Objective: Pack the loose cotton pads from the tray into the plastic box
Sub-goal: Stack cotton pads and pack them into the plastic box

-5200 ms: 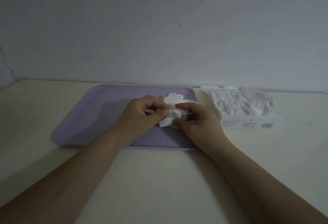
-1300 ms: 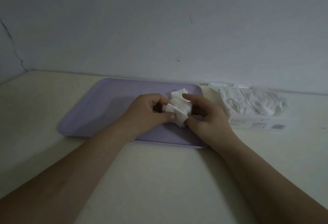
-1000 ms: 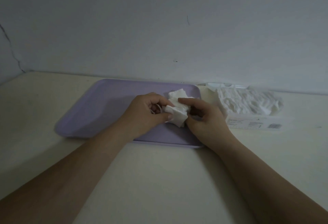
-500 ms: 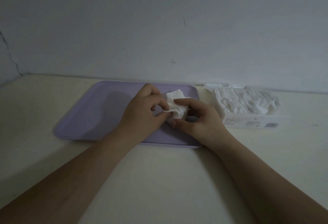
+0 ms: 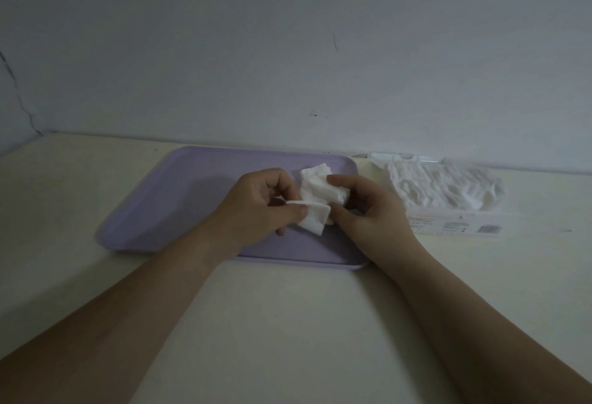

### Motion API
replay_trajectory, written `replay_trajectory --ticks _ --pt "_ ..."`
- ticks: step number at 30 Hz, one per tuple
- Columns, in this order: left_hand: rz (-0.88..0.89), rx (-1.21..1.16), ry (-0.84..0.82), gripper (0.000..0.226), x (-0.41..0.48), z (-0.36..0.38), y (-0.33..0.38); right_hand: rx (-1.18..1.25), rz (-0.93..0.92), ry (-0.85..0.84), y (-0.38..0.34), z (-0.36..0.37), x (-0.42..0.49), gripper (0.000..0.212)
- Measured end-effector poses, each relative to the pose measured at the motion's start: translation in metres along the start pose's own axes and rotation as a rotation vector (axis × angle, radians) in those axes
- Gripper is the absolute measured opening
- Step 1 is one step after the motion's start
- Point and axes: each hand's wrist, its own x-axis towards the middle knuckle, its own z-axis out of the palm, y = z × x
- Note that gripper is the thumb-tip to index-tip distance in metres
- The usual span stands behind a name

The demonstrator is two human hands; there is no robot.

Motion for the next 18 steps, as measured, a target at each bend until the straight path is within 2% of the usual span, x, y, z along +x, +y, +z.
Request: replay_trajectory --ticks 2,11,18 --pt "-0.022 -0.01 -0.035 0.018 -0.001 0.001 -0.001 0.027 -0.008 -0.012 -0.002 0.001 -0.001 0.041" --pt "-0.012 0.045 0.049 0.018 0.002 0.003 -0.007 0.034 -0.018 -0.045 -0.006 0.002 -0.004 0.04" --pt "-0.001 0.154 0.082 0.042 0.006 0.005 -0.011 0.069 -0.045 -0.101 -0.018 0.001 -0.009 0.047"
